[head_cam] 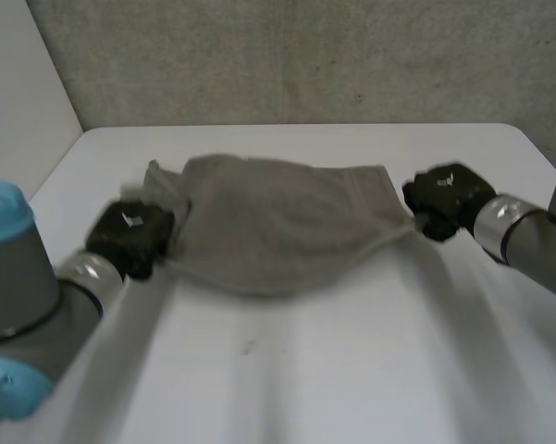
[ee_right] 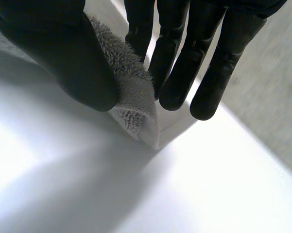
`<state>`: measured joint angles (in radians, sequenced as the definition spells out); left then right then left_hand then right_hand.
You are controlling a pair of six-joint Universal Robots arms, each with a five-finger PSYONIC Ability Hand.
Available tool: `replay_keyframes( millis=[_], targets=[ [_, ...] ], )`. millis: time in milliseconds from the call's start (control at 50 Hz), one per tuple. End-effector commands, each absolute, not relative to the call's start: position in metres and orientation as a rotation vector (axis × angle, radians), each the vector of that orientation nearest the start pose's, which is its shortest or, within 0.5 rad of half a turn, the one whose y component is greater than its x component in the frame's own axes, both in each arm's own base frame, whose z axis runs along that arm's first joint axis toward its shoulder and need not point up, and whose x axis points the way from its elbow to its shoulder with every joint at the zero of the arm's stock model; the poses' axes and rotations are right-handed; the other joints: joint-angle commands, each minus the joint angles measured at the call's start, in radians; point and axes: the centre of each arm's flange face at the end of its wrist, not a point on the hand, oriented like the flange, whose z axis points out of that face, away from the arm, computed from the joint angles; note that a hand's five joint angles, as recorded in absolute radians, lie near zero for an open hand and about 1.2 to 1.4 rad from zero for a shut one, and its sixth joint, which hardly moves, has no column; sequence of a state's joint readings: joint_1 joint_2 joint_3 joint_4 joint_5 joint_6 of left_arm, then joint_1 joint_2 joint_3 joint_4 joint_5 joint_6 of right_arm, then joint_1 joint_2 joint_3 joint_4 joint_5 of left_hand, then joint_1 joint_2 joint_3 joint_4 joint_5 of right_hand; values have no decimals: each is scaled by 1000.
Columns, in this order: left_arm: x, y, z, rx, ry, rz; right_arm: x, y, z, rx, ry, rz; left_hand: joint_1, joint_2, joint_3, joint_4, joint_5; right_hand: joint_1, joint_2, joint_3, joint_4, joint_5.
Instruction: Fold the towel.
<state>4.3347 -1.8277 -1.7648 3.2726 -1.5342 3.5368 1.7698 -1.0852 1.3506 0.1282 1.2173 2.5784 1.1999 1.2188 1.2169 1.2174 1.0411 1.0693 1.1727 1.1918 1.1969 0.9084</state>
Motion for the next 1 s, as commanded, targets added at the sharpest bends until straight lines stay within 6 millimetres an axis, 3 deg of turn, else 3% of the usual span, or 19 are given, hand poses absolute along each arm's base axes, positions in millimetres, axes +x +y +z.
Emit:
replay_keyframes(
  millis=[20, 40, 80, 100, 140, 200, 280, 360, 460, 640, 760, 1000],
  targets=[
    [-260, -213, 166, 1159, 2390, -1805, 198, -337, 180, -1173, 2340, -1685, 196, 177, 179, 179, 181, 327, 224, 204, 199, 313],
    [-260, -213, 166, 1160, 2390, -1805, 198, -338, 180, -1173, 2340, -1685, 196, 177, 179, 179, 181, 327, 224, 204, 199, 313],
    [-263, -216, 164, 1165, 2383, -1814, 191, -341, 178, -1146, 2358, -1695, -89, -108, -106, -107, -105, 327, 224, 204, 199, 313],
    [-263, -216, 164, 1165, 2383, -1814, 191, -341, 178, -1145, 2358, -1695, -91, -110, -108, -108, -107, 327, 224, 204, 199, 313],
    [-265, -220, 168, 1155, 2355, -1856, 183, -344, 174, -1097, 2374, -1713, -460, -478, -477, -477, -475, 327, 224, 204, 199, 313],
    [-266, -222, 169, 1150, 2343, -1874, 180, -345, 172, -1078, 2374, -1727, -476, -494, -493, -493, -491, 327, 224, 204, 199, 313],
    [-267, -229, 177, 1126, 2299, -1941, 177, -348, 167, -1060, 2361, -1771, -669, -688, -686, -686, -685, 327, 224, 204, 199, 313],
    [-266, -233, 181, 1119, 2273, -1957, 174, -350, 162, -1051, 2369, -1781, -678, -697, -695, -696, -694, 327, 224, 204, 199, 313],
    [-250, -243, 176, 1101, 2266, -1876, 174, -348, 158, -1052, 2376, -1767, -666, -685, -683, -684, -682, 327, 224, 204, 199, 313],
    [-240, -234, 159, 1147, 2340, -1767, 174, -348, 157, -1050, 2378, -1762, -652, -671, -669, -669, -667, 327, 224, 204, 199, 313],
    [-225, -246, 151, 1144, 2405, -1759, 174, -347, 155, -1049, 2382, -1754, -526, -545, -543, -543, -541, 327, 224, 204, 199, 313],
    [-214, -270, 132, 1170, 2444, -1810, 174, -345, 154, -1053, 2382, -1745, -581, -600, -598, -599, -597, 327, 224, 204, 199, 313]
  ],
)
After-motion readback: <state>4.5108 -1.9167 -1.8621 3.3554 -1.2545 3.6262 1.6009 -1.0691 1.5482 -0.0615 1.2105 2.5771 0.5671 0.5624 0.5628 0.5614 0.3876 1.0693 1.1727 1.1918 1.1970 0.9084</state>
